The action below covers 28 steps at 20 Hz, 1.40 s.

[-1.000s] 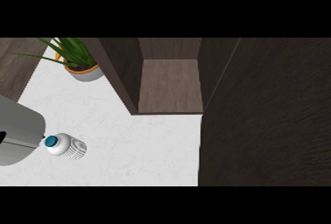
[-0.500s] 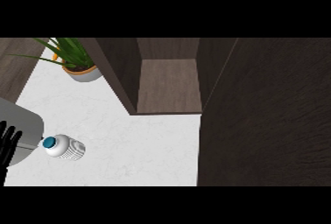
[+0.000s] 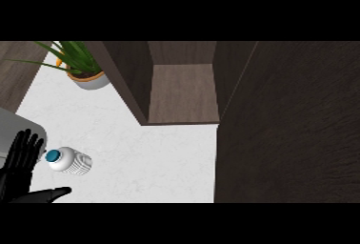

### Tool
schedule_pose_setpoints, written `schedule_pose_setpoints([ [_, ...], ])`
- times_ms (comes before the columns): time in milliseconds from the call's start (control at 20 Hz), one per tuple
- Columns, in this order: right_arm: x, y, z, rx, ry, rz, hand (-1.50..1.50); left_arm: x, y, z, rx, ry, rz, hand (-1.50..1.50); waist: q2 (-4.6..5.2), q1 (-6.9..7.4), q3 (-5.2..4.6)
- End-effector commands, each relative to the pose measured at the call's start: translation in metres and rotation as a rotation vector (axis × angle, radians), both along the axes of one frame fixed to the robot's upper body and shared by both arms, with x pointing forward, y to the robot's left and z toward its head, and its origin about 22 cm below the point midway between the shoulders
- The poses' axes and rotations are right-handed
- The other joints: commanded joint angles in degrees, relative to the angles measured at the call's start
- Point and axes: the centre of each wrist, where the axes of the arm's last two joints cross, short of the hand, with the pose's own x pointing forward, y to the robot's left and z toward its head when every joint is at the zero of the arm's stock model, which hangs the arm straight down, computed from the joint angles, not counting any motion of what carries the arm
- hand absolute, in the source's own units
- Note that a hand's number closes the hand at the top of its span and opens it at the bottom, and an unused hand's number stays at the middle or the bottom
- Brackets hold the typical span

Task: Pick up the bottled water, place it into the cabinet and close the cabinet

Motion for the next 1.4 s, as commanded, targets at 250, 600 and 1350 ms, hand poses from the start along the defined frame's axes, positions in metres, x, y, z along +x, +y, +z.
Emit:
schedule_pose_setpoints([
  [250, -0.022, 0.000, 0.033, 0.003, -0.061, 0.001, -1.50, 0.005, 0.003, -0.062, 0.004, 0.001, 0.059, -1.50, 0.06, -0.17, -0.04],
  [600, -0.025, 0.006, 0.038, 0.016, -0.034, 0.008, -1.50, 0.000, 0.003, -0.092, -0.132, 0.035, -0.073, -1.50, 0.19, -0.13, -0.12],
  [1350, -0.032, 0.005, 0.036, 0.007, -0.035, -0.004, -1.50, 0.031, -0.025, -0.114, -0.297, -0.026, -0.020, 1.50, 0.23, -0.42, -0.13],
])
